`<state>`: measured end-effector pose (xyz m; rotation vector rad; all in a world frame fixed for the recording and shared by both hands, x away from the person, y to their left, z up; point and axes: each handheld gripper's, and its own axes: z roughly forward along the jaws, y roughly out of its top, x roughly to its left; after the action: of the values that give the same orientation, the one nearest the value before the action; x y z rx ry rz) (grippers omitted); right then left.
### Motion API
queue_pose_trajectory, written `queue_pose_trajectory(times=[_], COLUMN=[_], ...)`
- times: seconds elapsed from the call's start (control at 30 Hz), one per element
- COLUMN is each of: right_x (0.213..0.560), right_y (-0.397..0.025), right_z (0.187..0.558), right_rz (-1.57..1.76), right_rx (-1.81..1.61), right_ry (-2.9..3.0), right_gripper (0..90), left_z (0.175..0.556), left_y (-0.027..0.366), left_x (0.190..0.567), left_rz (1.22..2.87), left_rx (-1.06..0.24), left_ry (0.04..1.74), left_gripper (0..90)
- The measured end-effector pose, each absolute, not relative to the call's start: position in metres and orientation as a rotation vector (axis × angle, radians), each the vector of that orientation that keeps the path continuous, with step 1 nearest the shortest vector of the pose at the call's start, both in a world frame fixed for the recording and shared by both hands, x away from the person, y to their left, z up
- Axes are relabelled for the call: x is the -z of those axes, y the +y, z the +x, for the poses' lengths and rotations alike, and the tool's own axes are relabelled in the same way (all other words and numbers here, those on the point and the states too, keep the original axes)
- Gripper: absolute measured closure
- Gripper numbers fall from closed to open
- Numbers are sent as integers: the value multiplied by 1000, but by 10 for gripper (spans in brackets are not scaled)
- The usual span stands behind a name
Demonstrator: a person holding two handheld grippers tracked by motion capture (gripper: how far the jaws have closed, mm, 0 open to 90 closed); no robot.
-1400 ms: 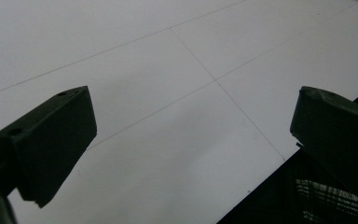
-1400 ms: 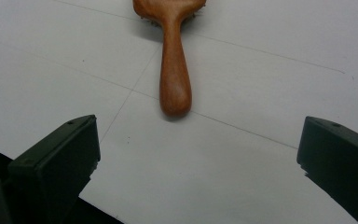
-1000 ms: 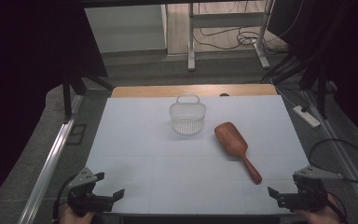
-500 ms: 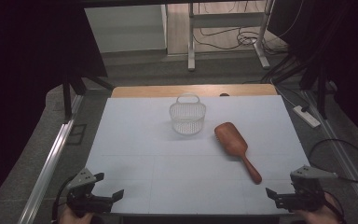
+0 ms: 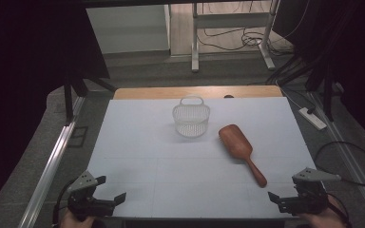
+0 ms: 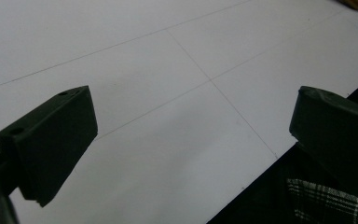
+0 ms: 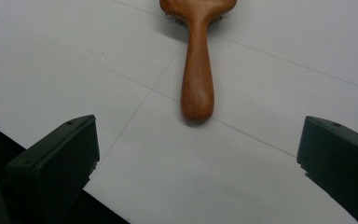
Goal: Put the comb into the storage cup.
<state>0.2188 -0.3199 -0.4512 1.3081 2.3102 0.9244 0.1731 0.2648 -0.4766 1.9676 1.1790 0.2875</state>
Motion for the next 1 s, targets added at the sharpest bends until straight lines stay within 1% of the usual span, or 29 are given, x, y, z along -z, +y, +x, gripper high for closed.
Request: queue_pose_trajectory(times=[0.37, 1.0], right_x=[448, 443], right_y=[-319, -314], right_z=[225, 239], right_rz=[1352, 1317], right_rx=[-967, -1051], right_ry=[2319, 2367], right_gripper=[0, 0], left_z=[173, 174], left_y=[265, 265], left_x=[477, 477], left_rz=[1964, 1971], left_rx=[-285, -287], left_ry=[1182, 1180], left_gripper=[8, 8])
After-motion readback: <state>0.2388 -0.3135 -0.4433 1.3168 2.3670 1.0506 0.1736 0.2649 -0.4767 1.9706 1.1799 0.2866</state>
